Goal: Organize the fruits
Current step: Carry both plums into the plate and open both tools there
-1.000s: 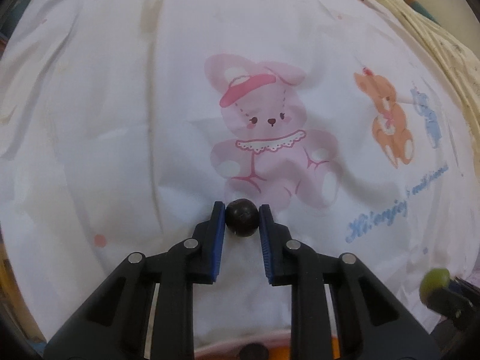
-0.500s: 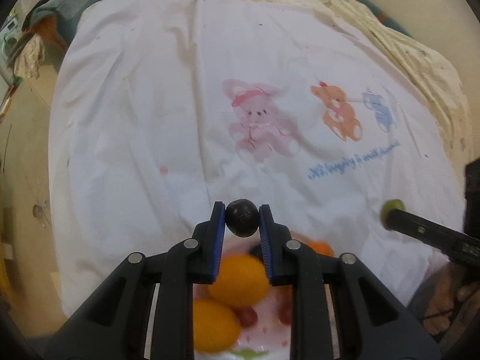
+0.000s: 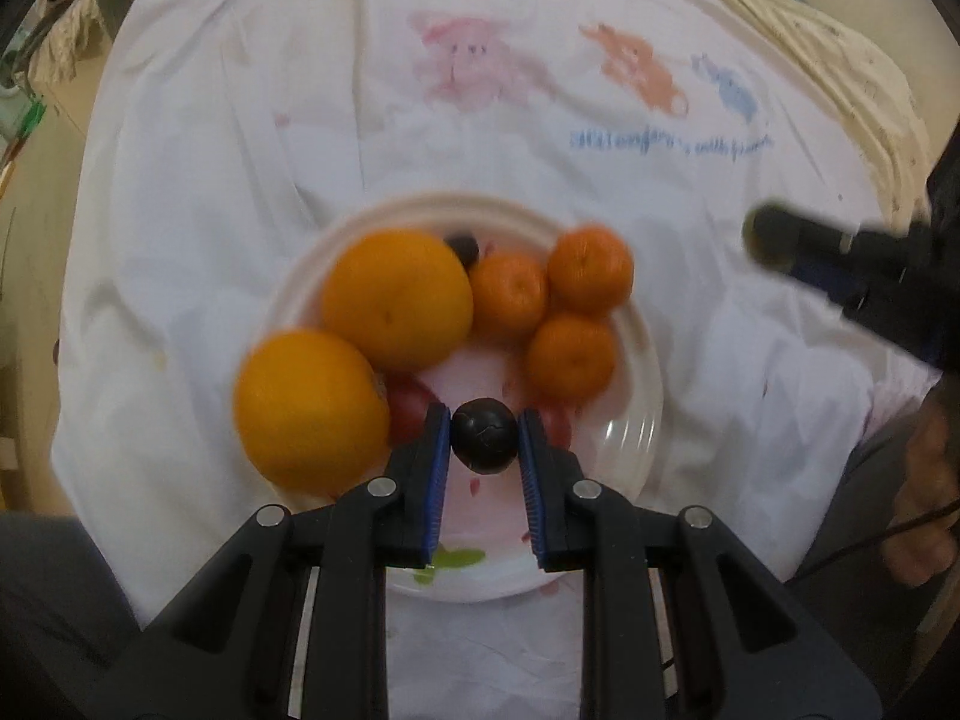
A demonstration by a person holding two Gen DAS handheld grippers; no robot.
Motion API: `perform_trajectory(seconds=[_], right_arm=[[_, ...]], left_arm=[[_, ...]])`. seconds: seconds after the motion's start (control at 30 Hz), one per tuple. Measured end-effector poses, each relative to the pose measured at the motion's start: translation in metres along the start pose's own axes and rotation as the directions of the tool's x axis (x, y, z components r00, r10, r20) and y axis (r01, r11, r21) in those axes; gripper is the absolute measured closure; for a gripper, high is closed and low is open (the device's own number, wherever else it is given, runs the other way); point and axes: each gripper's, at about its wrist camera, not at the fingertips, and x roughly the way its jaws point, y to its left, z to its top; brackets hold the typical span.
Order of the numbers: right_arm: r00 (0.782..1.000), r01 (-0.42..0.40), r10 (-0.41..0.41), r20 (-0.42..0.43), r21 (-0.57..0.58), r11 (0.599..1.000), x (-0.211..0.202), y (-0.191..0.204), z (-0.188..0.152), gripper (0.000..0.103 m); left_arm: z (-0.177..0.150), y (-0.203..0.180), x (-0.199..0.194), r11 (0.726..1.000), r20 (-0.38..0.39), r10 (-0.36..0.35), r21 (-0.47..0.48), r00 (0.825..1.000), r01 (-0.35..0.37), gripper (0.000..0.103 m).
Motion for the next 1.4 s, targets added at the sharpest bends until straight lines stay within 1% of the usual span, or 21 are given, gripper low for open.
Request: perform_trajectory(seconds=[0.17,0.3,0.37,0.43,0.47,0.5,0.57,0.6,0.63,0.7,0.73,0.8,0.87,0.93,1.0,1.07,1.13,1.17,1.23,1.4], right_arm=[[1.0,-0.011,0.011,0.005,0.0,1.0,-0.001,0.0,0.002,0.071],[1.0,-0.021,0.021,-0.001,0.001,1.0,0.0,0.0,0.0,0.071],[1.0,-0.022,0.022,0.0,0.001,1.0,-0.001,-0.001,0.0,0.071],[1.0,-0.024,0.024,0.002,0.006,1.0,-0.002,-0.002,0.001,0.071],[1.0,-0.024,0.024,0.004,0.007,1.0,-0.002,-0.002,0.001,0.071],[1.0,-0.023,0.023,0.004,0.007,1.0,-0.002,-0.002,0.001,0.071],[1.0,-0.021,0.021,0.003,0.002,1.0,-0.002,-0.002,0.0,0.071],[1.0,-0.02,0.02,0.002,0.0,1.0,-0.002,-0.001,0.0,0.071],[1.0,-0.021,0.021,0.004,-0.002,1.0,-0.002,-0.001,0.0,0.071],[1.0,-0.026,0.026,0.011,-0.016,1.0,-0.003,0.002,0.0,0.071],[0.999,-0.029,0.03,0.012,-0.023,0.999,-0.003,0.004,0.0,0.071],[0.999,-0.036,0.036,0.009,-0.053,0.998,-0.001,0.01,-0.002,0.071],[0.999,-0.045,0.045,-0.012,-0.087,0.995,0.005,0.02,-0.005,0.071],[0.998,-0.056,0.051,-0.048,-0.116,0.992,0.016,0.03,-0.01,0.071],[0.993,-0.079,0.067,-0.095,-0.128,0.989,0.03,0.039,-0.017,0.071],[0.984,-0.104,0.084,-0.155,-0.123,0.987,0.05,0.046,-0.026,0.071],[0.98,-0.086,0.055,-0.193,-0.158,0.984,0.067,0.054,-0.033,0.071],[0.978,-0.067,0.027,-0.207,-0.186,0.98,0.076,0.058,-0.037,0.071],[0.975,-0.035,-0.018,-0.221,-0.232,0.972,0.088,0.066,-0.041,0.071],[0.964,0.053,-0.128,-0.232,-0.303,0.952,0.111,0.072,-0.051,0.07]], left_arm=[[-0.013,-0.007,0.023,0.998,-0.042,0.062,0.013,0.997,-0.061,0.084],[-0.015,-0.007,0.028,0.998,-0.058,0.068,0.01,0.996,-0.068,0.083],[-0.015,-0.006,0.028,0.998,-0.066,0.059,-0.006,0.996,-0.06,0.083],[-0.014,-0.006,0.027,0.998,-0.076,0.056,-0.005,0.996,-0.057,0.077],[-0.014,-0.006,0.026,0.999,-0.083,0.048,-0.003,0.995,-0.048,0.069],[-0.011,-0.007,0.026,0.999,-0.088,0.045,-0.005,0.995,-0.046,0.052],[-0.01,-0.006,0.017,0.999,-0.076,0.038,-0.018,0.996,-0.039,0.028],[-0.009,-0.005,0.011,1.0,-0.063,0.011,-0.025,0.998,-0.012,0.028],[-0.008,-0.004,0.002,1.0,-0.049,0.006,-0.029,0.999,-0.007,0.028],[-0.008,-0.003,-0.017,1.0,-0.007,0.021,-0.021,1.0,-0.021,0.028],[-0.007,0.0,-0.03,0.999,0.034,0.037,-0.018,0.999,-0.037,0.028],[-0.005,0.011,-0.053,0.999,0.117,0.047,-0.032,0.992,-0.044,0.028],[0.0,0.023,-0.069,0.997,0.174,0.072,-0.045,0.982,-0.065,0.027],[0.007,0.038,-0.077,0.993,0.21,0.112,-0.061,0.971,-0.101,0.027],[0.01,0.055,-0.078,0.985,0.222,0.16,-0.093,0.962,-0.142,0.027],[0.009,0.066,-0.074,0.982,0.234,0.171,-0.115,0.957,-0.147,0.027],[0.006,0.074,-0.07,0.973,0.254,0.212,-0.145,0.944,-0.18,0.027],[0.006,0.076,-0.065,0.971,0.251,0.216,-0.157,0.944,-0.181,0.027],[0.007,0.081,-0.059,0.972,0.236,0.181,-0.191,0.955,-0.137,0.027],[0.005,0.083,-0.062,0.969,0.255,0.182,-0.211,0.95,-0.129,0.027]])
